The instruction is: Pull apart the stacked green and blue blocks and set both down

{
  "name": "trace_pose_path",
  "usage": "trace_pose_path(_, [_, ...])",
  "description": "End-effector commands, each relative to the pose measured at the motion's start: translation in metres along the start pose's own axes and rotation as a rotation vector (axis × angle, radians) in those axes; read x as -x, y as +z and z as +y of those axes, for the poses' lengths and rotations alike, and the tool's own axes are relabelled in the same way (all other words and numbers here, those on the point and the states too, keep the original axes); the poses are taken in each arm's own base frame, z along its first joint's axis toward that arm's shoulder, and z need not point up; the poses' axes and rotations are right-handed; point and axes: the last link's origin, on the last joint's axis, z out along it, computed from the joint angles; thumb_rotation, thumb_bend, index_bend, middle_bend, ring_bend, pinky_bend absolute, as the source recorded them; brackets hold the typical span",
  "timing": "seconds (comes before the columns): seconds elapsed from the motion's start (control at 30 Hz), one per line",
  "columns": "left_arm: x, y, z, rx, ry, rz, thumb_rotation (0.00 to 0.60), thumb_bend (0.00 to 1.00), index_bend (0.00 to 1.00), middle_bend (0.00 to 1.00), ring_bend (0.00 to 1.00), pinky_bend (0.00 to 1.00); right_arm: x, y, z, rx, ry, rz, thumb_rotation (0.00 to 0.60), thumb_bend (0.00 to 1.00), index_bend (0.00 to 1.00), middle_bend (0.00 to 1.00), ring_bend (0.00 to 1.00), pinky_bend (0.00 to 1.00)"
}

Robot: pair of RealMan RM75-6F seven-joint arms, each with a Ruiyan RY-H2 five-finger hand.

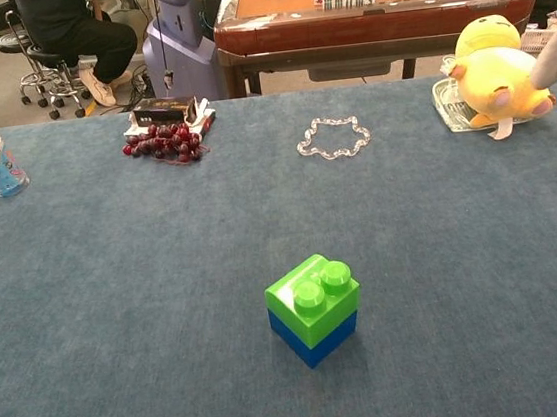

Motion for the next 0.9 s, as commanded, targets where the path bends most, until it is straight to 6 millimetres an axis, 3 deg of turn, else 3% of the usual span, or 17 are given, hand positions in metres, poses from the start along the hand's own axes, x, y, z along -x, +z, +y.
trace_pose_path(0.03, [0.001, 0.0, 0.0, 0.0, -0.001, -0.003, 0.6, 0.31, 0.33, 0.4, 0.43, 0.61, 0.003, 0.008, -0.015, -0.056, -0.016, -0.023, 0.6, 0.86, 0.31, 0.91, 0.86, 0.91])
trace_pose_path(0.23, [0.003, 0.001, 0.001, 0.004, -0.003, -0.008, 0.6, 0.31, 0.33, 0.4, 0.43, 0.61, 0.008, 0.02, -0.037, -0.135, -0.052, -0.065, 0.6, 0.95, 0.31, 0.92, 0.87, 0.91])
trace_pose_path(0.57, [0.006, 0.0, -0.001, -0.003, -0.007, -0.015, 0.6, 0.31, 0.33, 0.4, 0.43, 0.61, 0.021, 0.038, -0.068, -0.24, -0.119, -0.14, 0.6, 1.0, 0.3, 0.95, 0.89, 0.93])
trace_pose_path(0.9, [0.009, 0.0, -0.002, -0.004, -0.011, -0.023, 0.6, 0.32, 0.33, 0.4, 0.43, 0.61, 0.038, 0.051, -0.084, -0.286, -0.165, -0.232, 0.6, 1.0, 0.25, 1.0, 0.95, 0.98])
